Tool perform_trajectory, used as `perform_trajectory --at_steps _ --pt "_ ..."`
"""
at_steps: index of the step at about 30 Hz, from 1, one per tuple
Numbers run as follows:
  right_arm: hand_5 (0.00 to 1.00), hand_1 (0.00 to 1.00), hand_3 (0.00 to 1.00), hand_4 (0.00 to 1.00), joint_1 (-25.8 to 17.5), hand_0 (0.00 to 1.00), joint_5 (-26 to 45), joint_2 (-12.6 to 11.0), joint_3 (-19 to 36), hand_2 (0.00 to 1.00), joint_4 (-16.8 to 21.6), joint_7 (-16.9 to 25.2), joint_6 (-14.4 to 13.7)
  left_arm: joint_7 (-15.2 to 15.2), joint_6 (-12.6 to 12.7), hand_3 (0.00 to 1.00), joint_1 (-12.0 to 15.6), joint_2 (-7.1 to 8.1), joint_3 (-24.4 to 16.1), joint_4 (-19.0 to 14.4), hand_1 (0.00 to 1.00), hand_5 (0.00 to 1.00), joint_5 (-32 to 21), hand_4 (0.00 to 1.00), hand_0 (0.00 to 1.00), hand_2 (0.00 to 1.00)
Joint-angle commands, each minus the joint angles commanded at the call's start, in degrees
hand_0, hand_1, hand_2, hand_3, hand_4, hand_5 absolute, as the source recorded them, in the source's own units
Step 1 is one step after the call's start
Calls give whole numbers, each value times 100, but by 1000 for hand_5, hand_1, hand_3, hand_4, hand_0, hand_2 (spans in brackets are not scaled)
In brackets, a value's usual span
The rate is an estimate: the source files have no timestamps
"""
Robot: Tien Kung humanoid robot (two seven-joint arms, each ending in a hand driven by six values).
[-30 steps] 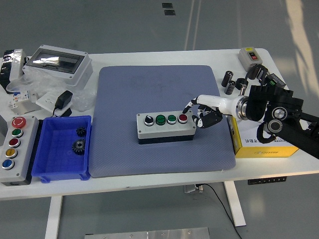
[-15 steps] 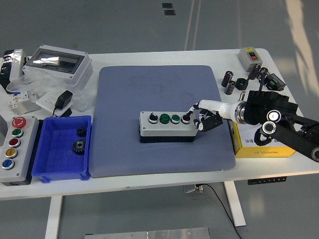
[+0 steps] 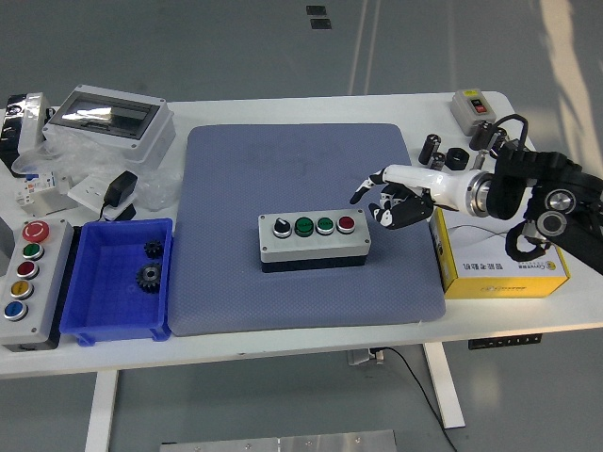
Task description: Pick up the button,place it on the desk,press the button,press the button
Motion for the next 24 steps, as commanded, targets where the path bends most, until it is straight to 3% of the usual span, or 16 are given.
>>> perform_trajectory --at_steps 2,5,7,12,13,18,19,24 --pt "117 124 757 248 -265 2 -123 -109 415 242 121 116 -100 -3 -1 586 -6 41 0 0 504 218 9 593 625 525" --pt "117 124 757 248 -676 2 -291 -132 1018 242 212 459 -486 -16 -7 586 -35 117 22 0 504 218 8 593 625 525" --pt "154 123 751 294 -999 2 -283 -54 1465 243 272 750 -840 -33 -15 586 -78 194 44 0 505 219 12 593 625 525" --pt "154 123 751 294 -1791 2 190 344 2533 243 388 1530 -1786 -106 -30 586 -243 489 148 0 505 219 -30 593 625 525" --pt "298 109 761 544 -1967 2 289 437 2773 245 412 1709 -1994 -128 -31 586 -282 576 186 0 505 219 -54 595 625 525" --pt "298 109 761 544 -2626 2 593 672 3868 245 429 2407 -2806 -174 -7 586 -421 894 228 0 505 219 -85 595 625 525" --pt "343 173 741 604 -2732 12 646 702 4062 357 420 2533 -2947 -174 -3 587 -437 935 226 0 505 220 -80 596 625 526" --pt "343 173 741 604 -2891 12 683 792 4900 357 414 2916 -3504 -162 -4 587 -443 933 228 0 505 220 -48 596 625 526"
